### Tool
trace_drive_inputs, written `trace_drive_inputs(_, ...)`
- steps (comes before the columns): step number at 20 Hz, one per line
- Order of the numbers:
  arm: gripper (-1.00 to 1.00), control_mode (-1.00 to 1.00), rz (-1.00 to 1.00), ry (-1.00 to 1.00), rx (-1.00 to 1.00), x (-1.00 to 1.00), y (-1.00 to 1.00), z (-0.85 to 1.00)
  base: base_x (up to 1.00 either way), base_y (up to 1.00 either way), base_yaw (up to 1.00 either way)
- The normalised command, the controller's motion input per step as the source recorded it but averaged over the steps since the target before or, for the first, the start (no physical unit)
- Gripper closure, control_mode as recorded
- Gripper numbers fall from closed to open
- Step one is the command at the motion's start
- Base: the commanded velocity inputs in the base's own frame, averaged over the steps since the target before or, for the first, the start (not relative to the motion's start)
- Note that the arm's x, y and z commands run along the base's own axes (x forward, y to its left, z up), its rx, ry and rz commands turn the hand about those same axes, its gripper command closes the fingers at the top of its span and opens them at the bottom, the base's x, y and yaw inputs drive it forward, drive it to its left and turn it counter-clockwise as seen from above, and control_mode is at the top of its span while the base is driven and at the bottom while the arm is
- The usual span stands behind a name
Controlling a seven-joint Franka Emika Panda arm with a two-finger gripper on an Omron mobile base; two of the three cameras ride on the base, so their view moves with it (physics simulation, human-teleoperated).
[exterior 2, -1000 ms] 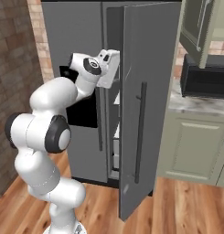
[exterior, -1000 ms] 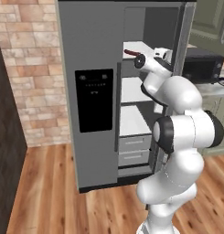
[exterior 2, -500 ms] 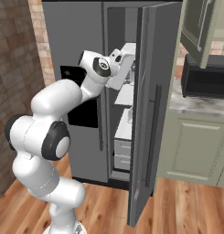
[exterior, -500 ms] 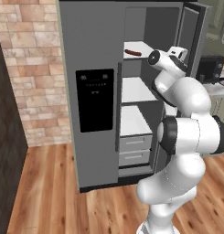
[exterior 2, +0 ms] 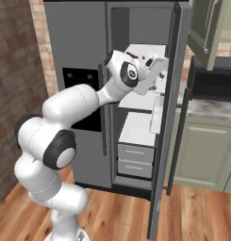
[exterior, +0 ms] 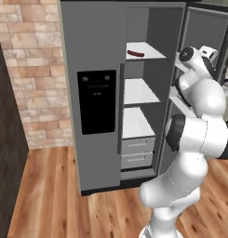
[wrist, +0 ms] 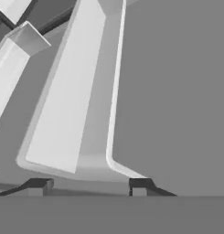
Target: Move the hot dog bun to the plate on the dining table and place the condiment next to that plate. Then navigate to the fridge and take the sausage and place it on the plate as well.
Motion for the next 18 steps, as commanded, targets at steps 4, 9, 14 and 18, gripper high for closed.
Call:
trace_drive_inputs(4,-1.0,-1.0,0.0,0.01,0.05,0.03,-0.69,-0.07,0.0,0.0,0.0)
trace_drive_inputs(9,-1.0,-1.0,0.0,0.0,0.01,-0.02,-0.2,0.0,0.0,0.0,0.0)
trace_drive_inputs(14,-1.0,-1.0,0.0,-0.01,0.0,-0.4,0.82,0.0,0.0,0.0,0.0)
trace_drive_inputs(18,-1.0,-1.0,0.0,0.0,0.0,-0.18,1.0,-0.01,0.0,0.0,0.0)
